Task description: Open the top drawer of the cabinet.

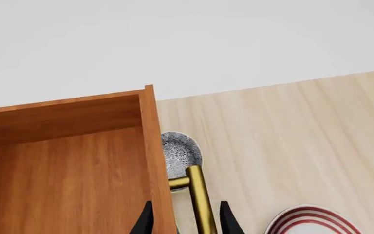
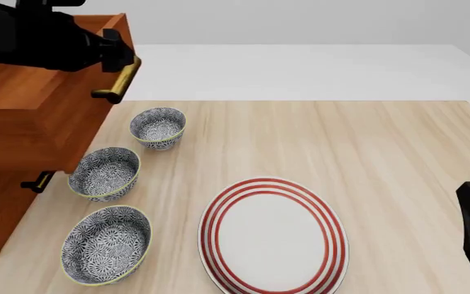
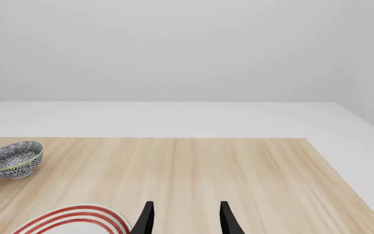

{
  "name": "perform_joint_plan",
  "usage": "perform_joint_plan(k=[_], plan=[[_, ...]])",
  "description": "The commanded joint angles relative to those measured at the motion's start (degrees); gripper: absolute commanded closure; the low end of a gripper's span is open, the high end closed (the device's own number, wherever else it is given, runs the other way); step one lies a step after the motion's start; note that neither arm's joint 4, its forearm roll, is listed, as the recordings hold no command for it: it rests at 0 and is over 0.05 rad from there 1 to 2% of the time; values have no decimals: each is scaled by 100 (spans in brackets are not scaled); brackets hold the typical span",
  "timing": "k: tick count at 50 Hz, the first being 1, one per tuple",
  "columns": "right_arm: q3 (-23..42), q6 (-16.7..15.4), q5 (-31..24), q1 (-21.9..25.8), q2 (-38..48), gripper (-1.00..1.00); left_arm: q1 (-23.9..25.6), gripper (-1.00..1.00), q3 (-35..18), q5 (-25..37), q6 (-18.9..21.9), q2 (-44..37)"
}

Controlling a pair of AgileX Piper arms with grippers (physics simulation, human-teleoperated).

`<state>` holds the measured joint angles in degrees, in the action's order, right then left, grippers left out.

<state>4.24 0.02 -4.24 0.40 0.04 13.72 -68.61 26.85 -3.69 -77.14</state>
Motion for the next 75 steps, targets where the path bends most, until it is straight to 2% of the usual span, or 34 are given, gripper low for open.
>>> perform_joint_plan(k=[1, 75], plan=[[0, 0, 1, 0, 0, -100, 189, -100, 450, 64, 331, -380], [0, 0, 0, 0, 0, -100, 661, -100, 561, 109, 35, -149]])
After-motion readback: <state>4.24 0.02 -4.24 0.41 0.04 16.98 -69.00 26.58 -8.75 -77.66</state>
